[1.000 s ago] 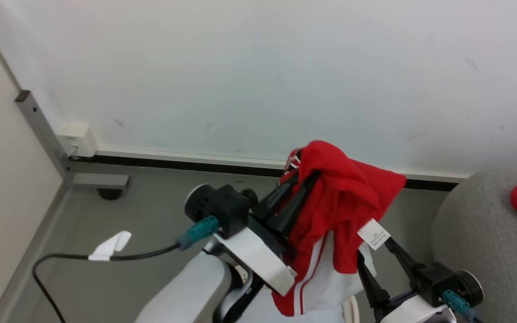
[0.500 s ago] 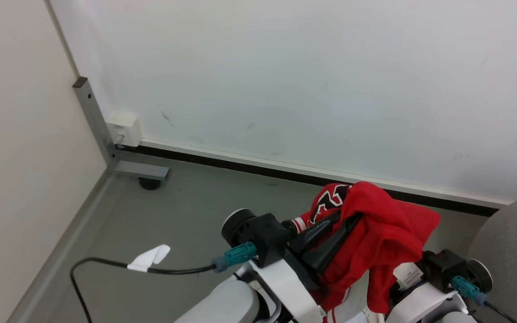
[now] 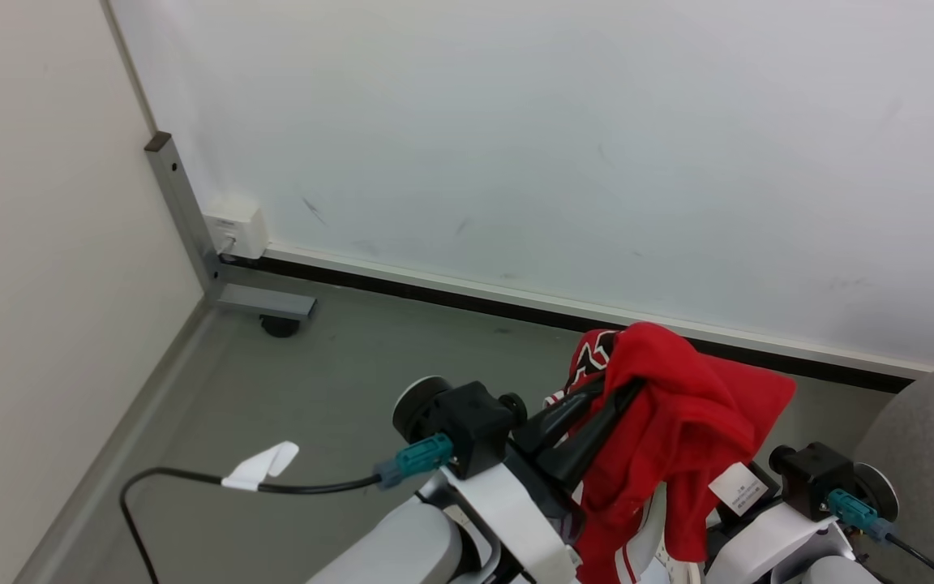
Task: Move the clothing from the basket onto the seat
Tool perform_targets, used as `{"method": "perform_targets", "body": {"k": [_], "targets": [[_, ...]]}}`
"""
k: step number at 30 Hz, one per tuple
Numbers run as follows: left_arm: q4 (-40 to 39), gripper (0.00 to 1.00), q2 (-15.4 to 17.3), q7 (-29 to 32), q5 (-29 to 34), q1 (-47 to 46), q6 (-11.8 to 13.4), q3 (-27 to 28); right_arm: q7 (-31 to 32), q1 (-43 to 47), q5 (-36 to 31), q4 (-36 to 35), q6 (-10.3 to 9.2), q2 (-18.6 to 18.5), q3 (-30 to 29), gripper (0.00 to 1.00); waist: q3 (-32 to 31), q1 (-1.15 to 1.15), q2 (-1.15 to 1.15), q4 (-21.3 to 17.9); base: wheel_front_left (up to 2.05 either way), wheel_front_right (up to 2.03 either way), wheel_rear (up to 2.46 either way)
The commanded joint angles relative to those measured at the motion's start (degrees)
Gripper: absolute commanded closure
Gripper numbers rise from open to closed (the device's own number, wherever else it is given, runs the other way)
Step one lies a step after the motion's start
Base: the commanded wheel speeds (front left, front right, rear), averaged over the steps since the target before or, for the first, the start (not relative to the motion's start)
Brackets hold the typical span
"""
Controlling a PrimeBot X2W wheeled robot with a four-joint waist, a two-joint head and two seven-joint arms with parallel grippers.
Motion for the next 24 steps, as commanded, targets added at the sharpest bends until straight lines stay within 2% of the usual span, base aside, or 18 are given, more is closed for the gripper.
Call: {"method": "perform_targets", "body": {"k": [1, 11, 20, 21, 23, 24], "targets": [[0.07, 1.00, 0.45, -0.37, -0.10, -0.13, 0.09, 0.35, 0.04, -0.44, 0.36, -0.13, -0.13, -0.44, 0.12, 1.00, 0.00, 0.00, 0.00, -0.15, 0.00, 0.00, 0.00], [0.46, 1.00, 1.07, -0.97, -0.46, -0.30, 0.94, 0.91, 0.04, 0.27, 1.05, -1.02, -0.13, -0.32, 0.05, 1.00, 0.07, 0.00, 0.00, -1.72, 0.00, 0.00, 0.00], [1.58, 1.00, 1.47, -0.98, -0.88, 0.17, 1.58, 1.13, 0.03, 1.68, 1.67, -3.55, -0.13, 0.72, -3.54, 1.00, 0.40, 0.00, 0.00, -4.15, 0.00, 0.00, 0.00], [1.81, 0.82, 1.58, -0.87, -0.98, 0.31, 1.74, 1.16, 0.02, 1.82, 1.99, -4.16, -0.14, 0.85, -4.24, 1.00, 0.47, 0.00, 0.00, -4.64, 0.00, 0.00, 0.00], [2.36, 0.00, 1.74, -0.42, -1.18, 0.65, 1.91, 1.06, 0.02, 2.42, 2.96, -5.75, -0.13, 1.16, -5.89, 1.00, 0.63, 0.00, 0.00, -5.69, 0.00, 0.00, 0.00], [2.65, 0.00, 1.89, -0.18, -1.12, 0.81, 2.03, 0.90, 0.02, 2.83, 3.42, -6.60, -0.14, 1.20, -6.83, 1.00, 0.77, 0.00, 0.00, -6.31, 0.00, 0.00, 0.00]]}}
